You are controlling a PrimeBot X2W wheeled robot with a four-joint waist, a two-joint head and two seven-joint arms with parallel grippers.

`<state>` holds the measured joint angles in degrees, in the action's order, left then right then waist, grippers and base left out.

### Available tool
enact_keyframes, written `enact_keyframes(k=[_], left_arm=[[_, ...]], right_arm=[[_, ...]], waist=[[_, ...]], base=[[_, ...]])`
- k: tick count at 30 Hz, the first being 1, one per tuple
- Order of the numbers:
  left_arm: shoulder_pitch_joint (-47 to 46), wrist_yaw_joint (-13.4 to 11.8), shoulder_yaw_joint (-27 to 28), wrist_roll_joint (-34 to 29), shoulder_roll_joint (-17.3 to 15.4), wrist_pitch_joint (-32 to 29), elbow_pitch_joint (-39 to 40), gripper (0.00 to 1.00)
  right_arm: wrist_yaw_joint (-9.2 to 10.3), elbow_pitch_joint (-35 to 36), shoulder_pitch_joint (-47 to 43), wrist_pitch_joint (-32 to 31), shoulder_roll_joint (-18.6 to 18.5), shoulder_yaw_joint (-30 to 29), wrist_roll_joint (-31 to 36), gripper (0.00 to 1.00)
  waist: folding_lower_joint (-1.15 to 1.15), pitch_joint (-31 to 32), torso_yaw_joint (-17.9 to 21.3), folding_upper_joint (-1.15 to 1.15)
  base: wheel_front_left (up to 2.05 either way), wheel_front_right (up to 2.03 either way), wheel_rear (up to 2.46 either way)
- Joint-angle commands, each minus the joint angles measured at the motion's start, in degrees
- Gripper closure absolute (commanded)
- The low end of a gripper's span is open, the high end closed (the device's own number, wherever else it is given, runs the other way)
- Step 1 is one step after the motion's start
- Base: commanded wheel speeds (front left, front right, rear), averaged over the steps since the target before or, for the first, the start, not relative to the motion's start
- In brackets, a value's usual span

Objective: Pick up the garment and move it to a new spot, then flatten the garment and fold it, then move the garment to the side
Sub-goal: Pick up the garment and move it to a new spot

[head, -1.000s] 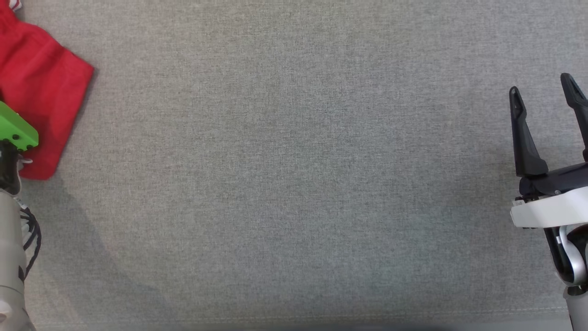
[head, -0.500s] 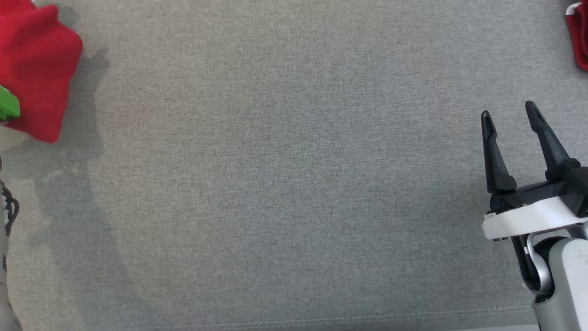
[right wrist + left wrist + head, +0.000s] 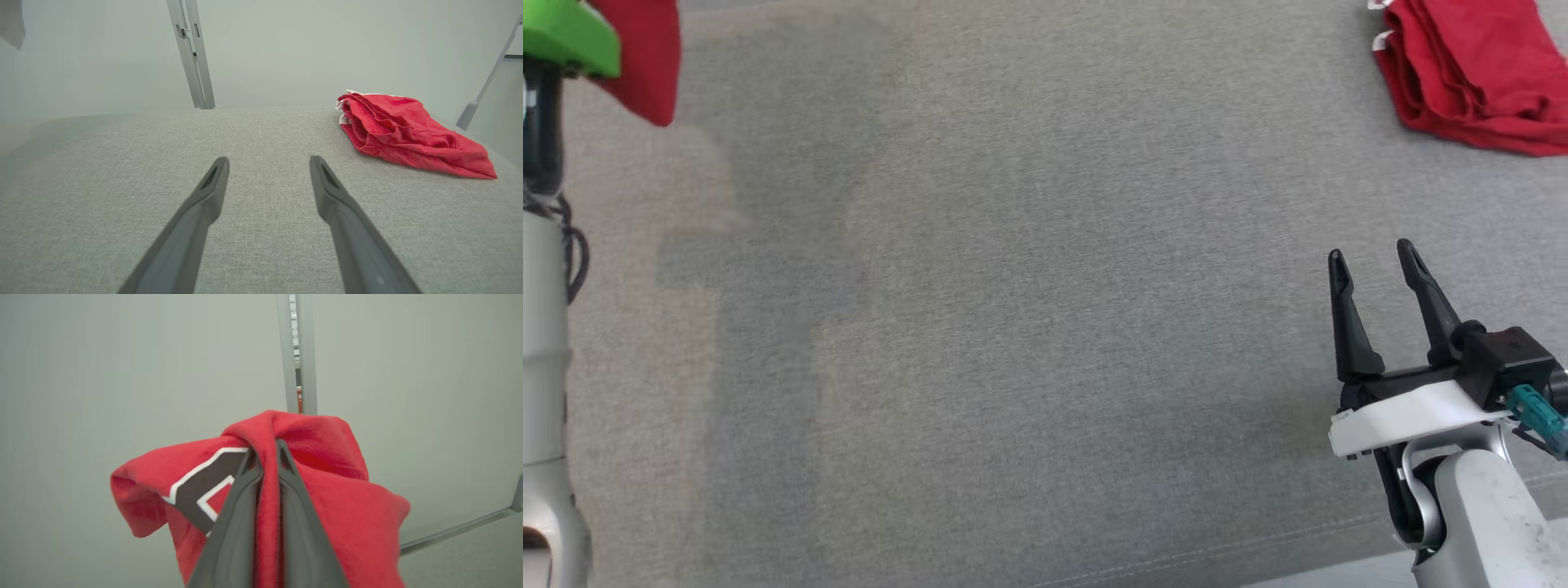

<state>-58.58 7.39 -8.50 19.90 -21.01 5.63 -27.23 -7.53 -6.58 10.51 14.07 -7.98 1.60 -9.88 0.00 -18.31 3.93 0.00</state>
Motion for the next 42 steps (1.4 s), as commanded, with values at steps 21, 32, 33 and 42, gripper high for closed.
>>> enact_keyframes(k=[21, 32, 33, 42], left_arm=[[16.00, -0.14, -15.84, 0.92, 11.58, -4.19, 5.66, 1.00], [19.80, -0.25, -18.21, 1.40, 13.88, 2.96, -4.02, 0.00], [19.61, -0.54, -17.84, 1.65, 13.95, 4.21, -4.00, 0.00], [23.65, -3.59, -14.09, 1.23, 11.83, 9.17, -0.96, 0.00]], right_arm=[[0.07, -3.44, 0.46, 1.17, 4.46, 2.18, -2.00, 0.00], [0.07, -4.53, -0.11, 1.18, 4.82, 2.39, -1.64, 0.00], [0.07, -4.57, -0.23, 1.18, 4.78, 2.35, -1.55, 0.00], [0.07, -4.38, -1.95, 1.18, 3.86, 2.10, -1.05, 0.00]], waist=[[0.00, 1.81, 13.98, 0.00], [0.00, 3.65, 11.41, 0.00], [0.00, 4.23, 10.88, 0.00], [0.00, 8.10, 5.58, 0.00]], base=[[0.00, 0.00, 0.00], [0.00, 0.00, 0.00], [0.00, 0.00, 0.00], [0.00, 0.00, 0.00]])
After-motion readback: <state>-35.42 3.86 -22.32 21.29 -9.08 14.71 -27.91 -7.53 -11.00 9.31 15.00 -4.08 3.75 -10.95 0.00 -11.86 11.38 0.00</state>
